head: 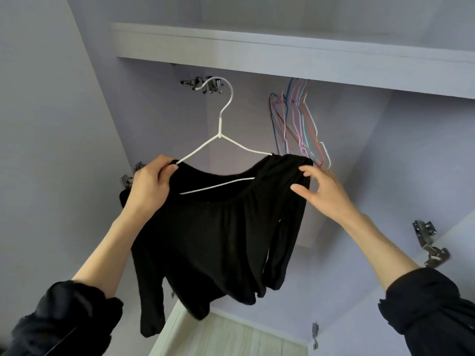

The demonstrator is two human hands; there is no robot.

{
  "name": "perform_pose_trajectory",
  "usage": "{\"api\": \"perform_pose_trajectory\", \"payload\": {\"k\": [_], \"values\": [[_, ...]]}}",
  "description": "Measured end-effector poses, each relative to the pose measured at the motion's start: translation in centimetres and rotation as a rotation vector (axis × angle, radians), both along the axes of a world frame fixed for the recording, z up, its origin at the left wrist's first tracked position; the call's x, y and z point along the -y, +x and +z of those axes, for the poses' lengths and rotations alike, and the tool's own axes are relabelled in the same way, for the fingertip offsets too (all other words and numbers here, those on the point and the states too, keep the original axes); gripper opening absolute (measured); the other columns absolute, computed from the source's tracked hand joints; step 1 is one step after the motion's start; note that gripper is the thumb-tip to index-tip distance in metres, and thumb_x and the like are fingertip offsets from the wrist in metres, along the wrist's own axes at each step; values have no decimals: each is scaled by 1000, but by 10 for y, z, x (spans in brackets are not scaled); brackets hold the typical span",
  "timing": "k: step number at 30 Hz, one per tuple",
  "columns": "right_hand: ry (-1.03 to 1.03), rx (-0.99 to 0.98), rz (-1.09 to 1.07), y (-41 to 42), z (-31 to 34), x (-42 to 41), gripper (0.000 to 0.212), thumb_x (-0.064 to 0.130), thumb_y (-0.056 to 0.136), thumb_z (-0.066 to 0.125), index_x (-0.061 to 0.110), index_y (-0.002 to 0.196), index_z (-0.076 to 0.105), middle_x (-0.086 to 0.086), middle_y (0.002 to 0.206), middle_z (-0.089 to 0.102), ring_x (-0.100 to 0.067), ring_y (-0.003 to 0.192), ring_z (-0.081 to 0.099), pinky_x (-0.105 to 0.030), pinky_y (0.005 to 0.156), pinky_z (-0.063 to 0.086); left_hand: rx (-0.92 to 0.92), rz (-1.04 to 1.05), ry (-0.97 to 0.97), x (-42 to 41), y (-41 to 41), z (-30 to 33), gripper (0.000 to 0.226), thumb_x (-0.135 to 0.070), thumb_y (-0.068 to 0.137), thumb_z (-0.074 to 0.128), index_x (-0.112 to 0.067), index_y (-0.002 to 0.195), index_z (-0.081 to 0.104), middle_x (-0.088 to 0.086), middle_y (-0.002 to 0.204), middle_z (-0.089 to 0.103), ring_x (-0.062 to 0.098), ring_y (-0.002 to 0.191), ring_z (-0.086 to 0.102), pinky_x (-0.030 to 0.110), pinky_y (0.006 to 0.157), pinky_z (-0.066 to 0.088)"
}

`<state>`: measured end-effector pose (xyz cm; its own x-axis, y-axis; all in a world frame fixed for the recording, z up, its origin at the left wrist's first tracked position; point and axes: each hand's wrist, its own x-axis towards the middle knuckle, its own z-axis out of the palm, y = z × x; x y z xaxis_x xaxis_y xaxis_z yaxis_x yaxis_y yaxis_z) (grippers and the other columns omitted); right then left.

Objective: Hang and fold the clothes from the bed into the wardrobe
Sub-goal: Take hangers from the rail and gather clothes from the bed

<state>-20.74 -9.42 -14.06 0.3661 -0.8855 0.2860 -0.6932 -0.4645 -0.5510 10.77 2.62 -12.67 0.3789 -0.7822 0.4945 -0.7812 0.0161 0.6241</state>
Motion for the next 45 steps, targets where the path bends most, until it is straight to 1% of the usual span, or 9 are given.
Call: {"api": "perform_pose_trajectory", "payload": {"k": [4, 7, 10, 16, 21, 27, 32, 41, 45], "values": [[-324, -105, -124, 8, 6, -2, 51, 38, 81, 70, 11, 122, 53, -9, 114, 50, -27, 109, 46, -34, 93, 36, -21, -53, -6, 5, -5, 7, 11, -13, 97, 47, -12, 90, 56, 3, 64, 51, 7, 57, 48, 10, 56, 34], [-487, -92, -263, 6, 9, -4, 45, 35, 78, 74, 7, 108, 57, -13, 105, 53, -34, 99, 47, -38, 83, 35, -44, -74, 20, 7, -6, 8, 12, -15, 97, 47, -11, 91, 57, 7, 66, 52, 13, 57, 45, 12, 54, 34], [-509, -211, -271, 2, 12, -9, 48, 31, 79, 72, 12, 120, 56, -14, 116, 52, -33, 105, 44, -39, 85, 33, -49, -146, 82, 9, -9, 3, 13, -15, 97, 48, -9, 93, 59, 20, 75, 58, 26, 63, 49, 25, 59, 37], [-17, -281, -134, -31, 2, -29, 17, 17, 94, 51, 16, 103, 65, -7, 91, 66, -32, 91, 58, -32, 67, 37, -57, -215, 210, 26, -39, -16, 10, -16, 96, 52, -12, 90, 60, 13, 75, 58, 21, 67, 49, 7, 57, 34], [227, -222, -213, -70, -27, -47, 3, 13, 90, 57, 16, 90, 57, -1, 90, 56, -26, 91, 57, -28, 73, 39, -46, -297, 471, 42, -70, -61, 20, -20, 96, 52, -6, 100, 66, 17, 85, 64, 20, 78, 51, 22, 61, 33], [698, -157, -233, -109, -12, -70, 15, 20, 91, 61, 14, 105, 58, -2, 107, 57, -18, 108, 51, -27, 87, 36, -17, -326, 528, 67, -116, -73, 16, -18, 92, 58, -12, 100, 71, 6, 92, 71, 22, 91, 60, 27, 81, 42], [718, 47, -312, -138, -2, -84, 10, 16, 91, 60, 17, 81, 57, 2, 90, 56, -13, 91, 50, -21, 72, 36, 9, -421, 546, 79, -156, -70, 22, -12, 94, 52, -12, 109, 69, 5, 110, 69, 23, 108, 61, 26, 95, 39], [565, 240, -740, -160, -28, -76, 32, 6, 94, 41, 16, 64, 34, -1, 64, 36, -13, 56, 34, -26, 52, 27, 216, -580, 34, 99, -197, -11, 30, 5, 88, 51, -6, 111, 66, 15, 119, 59, 36, 111, 54, 31, 95, 37], [410, 302, -856, -141, -30, -55, 11, 19, 98, 42, 17, 88, 47, -3, 87, 52, -24, 88, 53, -35, 88, 42, 473, -536, -286, 113, -202, 31, 39, 6, 80, 52, -6, 116, 62, 21, 127, 52, 43, 118, 46, 50, 92, 43]]}}
